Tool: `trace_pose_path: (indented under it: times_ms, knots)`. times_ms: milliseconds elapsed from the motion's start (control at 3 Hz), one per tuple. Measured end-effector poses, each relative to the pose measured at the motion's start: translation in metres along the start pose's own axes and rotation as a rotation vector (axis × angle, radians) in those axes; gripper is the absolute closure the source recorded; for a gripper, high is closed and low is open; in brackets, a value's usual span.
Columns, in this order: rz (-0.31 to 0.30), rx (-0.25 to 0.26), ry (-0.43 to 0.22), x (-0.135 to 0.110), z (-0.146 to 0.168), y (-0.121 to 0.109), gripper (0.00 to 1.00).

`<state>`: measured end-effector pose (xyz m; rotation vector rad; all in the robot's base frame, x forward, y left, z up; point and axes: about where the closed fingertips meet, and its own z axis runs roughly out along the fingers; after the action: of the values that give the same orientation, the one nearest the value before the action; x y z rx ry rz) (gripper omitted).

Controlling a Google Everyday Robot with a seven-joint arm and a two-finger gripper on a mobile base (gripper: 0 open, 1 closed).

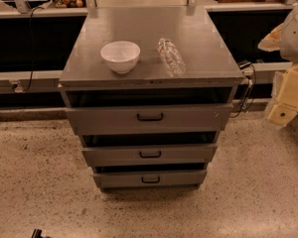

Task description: Open middle drawer

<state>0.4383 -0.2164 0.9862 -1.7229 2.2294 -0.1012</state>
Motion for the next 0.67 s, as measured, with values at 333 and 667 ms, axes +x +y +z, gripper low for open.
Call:
trace_pose_path:
  times_ms: [333, 667]
  knots:
    - [0.0, 0.0, 0.0, 0.0, 0.0, 0.0, 0.0]
    - [0.086, -0.005, -0.035, 0.003, 0.025, -0.002, 0.0]
